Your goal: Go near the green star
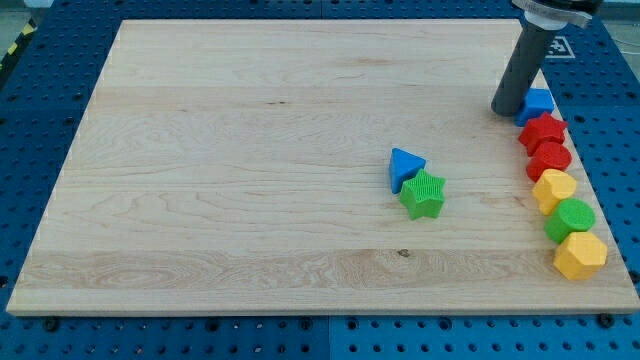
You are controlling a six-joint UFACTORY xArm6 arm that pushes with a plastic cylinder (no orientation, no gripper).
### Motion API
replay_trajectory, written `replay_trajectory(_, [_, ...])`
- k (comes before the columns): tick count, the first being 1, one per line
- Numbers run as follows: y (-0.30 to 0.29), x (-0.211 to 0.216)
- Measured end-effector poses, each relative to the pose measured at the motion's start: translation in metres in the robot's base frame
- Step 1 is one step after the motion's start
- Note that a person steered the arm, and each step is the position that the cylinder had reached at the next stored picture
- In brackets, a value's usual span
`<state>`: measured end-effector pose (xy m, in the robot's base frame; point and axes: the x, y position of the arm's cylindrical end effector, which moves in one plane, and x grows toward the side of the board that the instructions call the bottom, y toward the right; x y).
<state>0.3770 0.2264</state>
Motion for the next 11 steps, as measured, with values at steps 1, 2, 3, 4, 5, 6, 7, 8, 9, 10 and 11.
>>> replay_trajectory(1, [-0.007,0.000])
replay_trajectory(2, [-0.038,0.000])
replay_trajectory(3, [-0.044,0.000])
replay_trajectory(4, [-0.044,0.000])
replay_trajectory(5, [-0.044,0.006])
replay_trajectory(6, [-0.044,0.027])
replay_trajectory(7, [-0.045,0.047])
replay_trajectory(8, [-0.045,0.066])
replay_trajectory(9, [-0.045,0.086])
replay_trajectory(10, [-0.045,0.114])
replay_trajectory(11, [-0.045,0.145])
